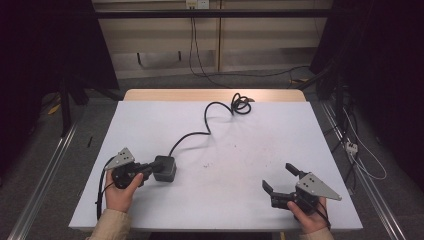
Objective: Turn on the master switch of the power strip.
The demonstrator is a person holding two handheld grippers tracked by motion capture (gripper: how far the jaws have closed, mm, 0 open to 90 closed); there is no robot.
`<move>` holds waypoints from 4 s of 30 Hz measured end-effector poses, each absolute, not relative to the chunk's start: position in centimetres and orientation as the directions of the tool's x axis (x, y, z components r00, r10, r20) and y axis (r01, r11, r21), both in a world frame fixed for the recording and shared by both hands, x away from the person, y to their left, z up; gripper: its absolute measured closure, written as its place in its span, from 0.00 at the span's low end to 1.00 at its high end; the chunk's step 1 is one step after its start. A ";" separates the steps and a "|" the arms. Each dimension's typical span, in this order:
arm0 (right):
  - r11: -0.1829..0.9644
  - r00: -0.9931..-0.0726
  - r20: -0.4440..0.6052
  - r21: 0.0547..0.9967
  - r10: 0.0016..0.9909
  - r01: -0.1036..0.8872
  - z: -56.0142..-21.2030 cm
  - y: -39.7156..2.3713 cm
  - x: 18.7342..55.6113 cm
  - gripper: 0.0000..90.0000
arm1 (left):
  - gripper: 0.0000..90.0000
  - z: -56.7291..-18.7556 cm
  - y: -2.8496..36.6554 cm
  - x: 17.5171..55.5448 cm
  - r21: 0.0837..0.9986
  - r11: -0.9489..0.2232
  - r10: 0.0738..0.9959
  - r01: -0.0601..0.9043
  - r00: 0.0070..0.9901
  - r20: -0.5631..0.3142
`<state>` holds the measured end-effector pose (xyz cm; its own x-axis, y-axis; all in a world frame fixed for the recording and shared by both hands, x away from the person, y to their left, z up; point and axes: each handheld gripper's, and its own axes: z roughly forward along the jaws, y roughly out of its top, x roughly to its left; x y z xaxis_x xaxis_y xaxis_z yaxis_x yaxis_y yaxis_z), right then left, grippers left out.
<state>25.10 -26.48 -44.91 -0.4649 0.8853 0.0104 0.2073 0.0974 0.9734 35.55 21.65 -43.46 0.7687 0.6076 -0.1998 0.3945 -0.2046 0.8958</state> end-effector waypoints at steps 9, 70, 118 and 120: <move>0.095 -0.466 0.012 0.974 0.885 0.204 -44.9 -26.5 25.1 0.03 | 1.00 -43.5 21.6 35.5 0.894 -0.208 0.611 0.396 0.767 -0.197; 0.093 -0.466 0.011 0.976 0.885 0.198 -44.8 -26.4 25.1 0.03 | 1.00 -43.6 21.5 35.3 0.893 -0.211 0.621 0.396 0.760 -0.190; 0.091 -0.465 0.010 0.977 0.885 0.193 -44.7 -26.4 25.0 0.03 | 1.00 -43.3 21.1 35.1 0.888 -0.242 0.639 0.391 0.753 -0.157; 0.091 -0.465 0.010 0.977 0.885 0.193 -44.6 -26.3 25.0 0.03 | 1.00 -43.3 21.1 35.1 0.887 -0.239 0.640 0.395 0.751 -0.162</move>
<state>24.98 -26.34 -44.64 -0.4648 0.8853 0.0096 0.1931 0.0907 0.9770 35.14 21.14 -43.30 0.7511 0.6400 -0.1619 0.3952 -0.2394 0.8869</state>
